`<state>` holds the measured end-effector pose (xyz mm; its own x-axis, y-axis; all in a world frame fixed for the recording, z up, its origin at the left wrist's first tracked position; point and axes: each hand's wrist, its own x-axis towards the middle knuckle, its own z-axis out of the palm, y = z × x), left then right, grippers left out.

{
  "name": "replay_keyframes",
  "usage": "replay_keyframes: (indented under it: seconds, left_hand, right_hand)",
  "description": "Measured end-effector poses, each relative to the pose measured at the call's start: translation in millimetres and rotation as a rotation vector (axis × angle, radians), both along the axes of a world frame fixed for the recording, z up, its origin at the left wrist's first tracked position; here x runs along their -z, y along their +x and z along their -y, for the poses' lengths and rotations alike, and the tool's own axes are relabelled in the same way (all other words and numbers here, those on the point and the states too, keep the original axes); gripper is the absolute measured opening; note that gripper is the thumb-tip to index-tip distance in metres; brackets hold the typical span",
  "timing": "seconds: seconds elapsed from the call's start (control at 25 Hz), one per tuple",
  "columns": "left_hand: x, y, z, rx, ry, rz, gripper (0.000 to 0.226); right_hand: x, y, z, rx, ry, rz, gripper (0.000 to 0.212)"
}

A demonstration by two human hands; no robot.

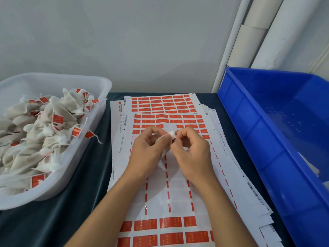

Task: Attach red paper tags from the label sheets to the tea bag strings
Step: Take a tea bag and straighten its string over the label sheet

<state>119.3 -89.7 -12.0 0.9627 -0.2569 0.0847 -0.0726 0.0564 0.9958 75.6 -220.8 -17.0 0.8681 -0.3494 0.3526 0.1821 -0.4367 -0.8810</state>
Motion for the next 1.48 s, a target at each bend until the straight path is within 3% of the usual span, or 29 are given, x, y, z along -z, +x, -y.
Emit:
replay_keyframes:
  seconds: [0.16,0.44,0.8,0.92,1.12,1.48]
  left_hand:
    - [-3,-1,0,0.006,0.027,0.044,0.023]
    - [-6,-1,-4,-0.017,-0.065,-0.04,0.026]
    - [-1,4,-5,-0.064,-0.04,-0.092,0.031]
    - [0,5,-5,-0.077,-0.033,-0.102,0.03]
    - [0,3,-5,-0.06,0.012,-0.07,0.029]
    - [-3,1,-3,-0.062,0.022,-0.075,0.03]
  right_hand:
    - [-2,1,0,-0.039,0.1,0.0,0.005]
    - [0,0,6,-0.078,0.239,-0.077,0.011]
    - [-7,2,9,-0.189,0.469,-0.114,0.018]
    - [-10,1,7,-0.174,0.409,-0.135,0.028]
    - [-6,0,6,-0.113,0.118,-0.144,0.007]
    - [-10,-3,5,-0.127,0.146,-0.191,0.017]
